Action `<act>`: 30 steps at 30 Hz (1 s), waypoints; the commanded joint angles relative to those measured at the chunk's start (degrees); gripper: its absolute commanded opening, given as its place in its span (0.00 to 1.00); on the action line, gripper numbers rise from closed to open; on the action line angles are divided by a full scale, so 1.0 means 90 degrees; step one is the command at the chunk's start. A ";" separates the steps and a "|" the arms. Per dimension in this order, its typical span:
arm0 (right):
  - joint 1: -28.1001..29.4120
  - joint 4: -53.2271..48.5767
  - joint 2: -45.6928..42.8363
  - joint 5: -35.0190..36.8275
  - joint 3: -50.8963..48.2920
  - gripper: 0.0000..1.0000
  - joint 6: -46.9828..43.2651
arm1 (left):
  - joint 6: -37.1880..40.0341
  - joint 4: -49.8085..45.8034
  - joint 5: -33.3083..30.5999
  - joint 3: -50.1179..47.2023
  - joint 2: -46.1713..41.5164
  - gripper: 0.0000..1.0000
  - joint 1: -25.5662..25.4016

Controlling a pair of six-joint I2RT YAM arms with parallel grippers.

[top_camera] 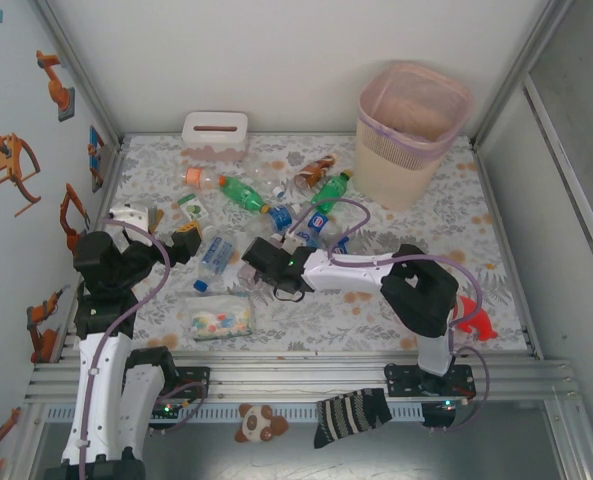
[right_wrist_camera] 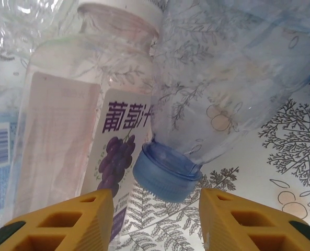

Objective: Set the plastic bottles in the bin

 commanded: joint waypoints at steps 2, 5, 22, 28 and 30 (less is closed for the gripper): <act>0.0014 0.0062 0.0069 0.0562 -0.0019 0.48 0.0663 | -0.0082 0.0153 0.0167 0.0083 -0.0031 0.96 -0.0019; 0.0010 0.0004 0.0194 0.0585 0.0078 0.51 0.0832 | -0.0104 0.0200 0.0197 0.0073 -0.0016 0.96 -0.0024; -0.0163 0.0040 0.0580 0.0585 0.0186 0.50 0.1098 | -0.0144 0.0224 0.0261 0.0073 0.0015 0.96 -0.0024; -0.0160 0.0174 0.0561 0.0573 0.0030 0.44 0.1146 | -0.0144 0.0232 0.0265 0.0072 0.0017 0.96 -0.0024; -0.0164 0.0133 0.0530 0.0607 0.0012 0.42 0.1154 | -0.0137 0.0238 0.0264 0.0074 0.0012 0.96 -0.0024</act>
